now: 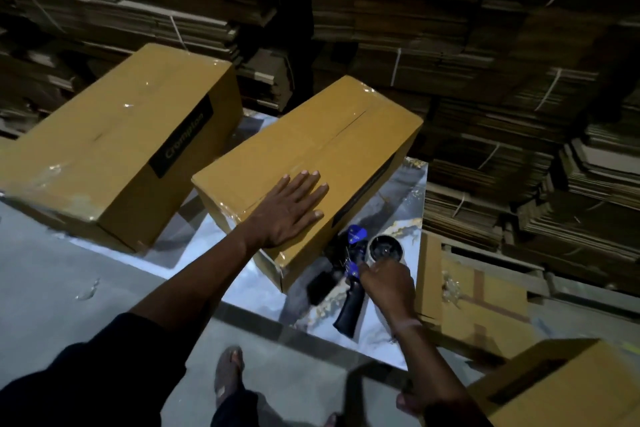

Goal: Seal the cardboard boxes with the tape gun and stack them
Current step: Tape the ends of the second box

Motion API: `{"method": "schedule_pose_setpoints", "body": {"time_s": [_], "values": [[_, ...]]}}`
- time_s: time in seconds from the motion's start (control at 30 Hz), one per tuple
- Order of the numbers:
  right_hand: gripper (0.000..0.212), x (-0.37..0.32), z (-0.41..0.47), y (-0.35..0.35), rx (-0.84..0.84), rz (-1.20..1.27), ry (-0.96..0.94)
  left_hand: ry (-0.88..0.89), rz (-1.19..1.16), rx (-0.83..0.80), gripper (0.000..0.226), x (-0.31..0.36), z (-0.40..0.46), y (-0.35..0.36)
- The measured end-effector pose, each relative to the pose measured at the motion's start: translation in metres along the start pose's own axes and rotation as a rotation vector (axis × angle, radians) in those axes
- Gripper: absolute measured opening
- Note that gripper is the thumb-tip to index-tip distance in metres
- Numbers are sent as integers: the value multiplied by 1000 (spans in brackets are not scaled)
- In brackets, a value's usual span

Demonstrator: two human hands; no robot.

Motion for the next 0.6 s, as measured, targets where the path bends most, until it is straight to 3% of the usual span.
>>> {"method": "schedule_pose_setpoints", "body": {"time_s": [0.13, 0.27, 0.47, 0.6], "values": [[25, -95, -13, -25, 351, 206, -321, 67, -4, 1, 65, -15, 20, -3], [56, -150, 10, 25, 228, 188, -280, 108, -24, -5, 65, -36, 34, -9], [58, -174, 40, 44, 313, -30, -195, 190, 18, -28, 69, -85, 56, -15], [60, -175, 69, 30, 290, -59, -146, 139, 19, -40, 70, -129, 68, -23]]}}
Point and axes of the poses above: each hand's wrist, its own z-axis towards the middle knuckle, its own y-axis out of the palm, x = y × z, the point moved 9 cm from there along z, towards the middle knuckle
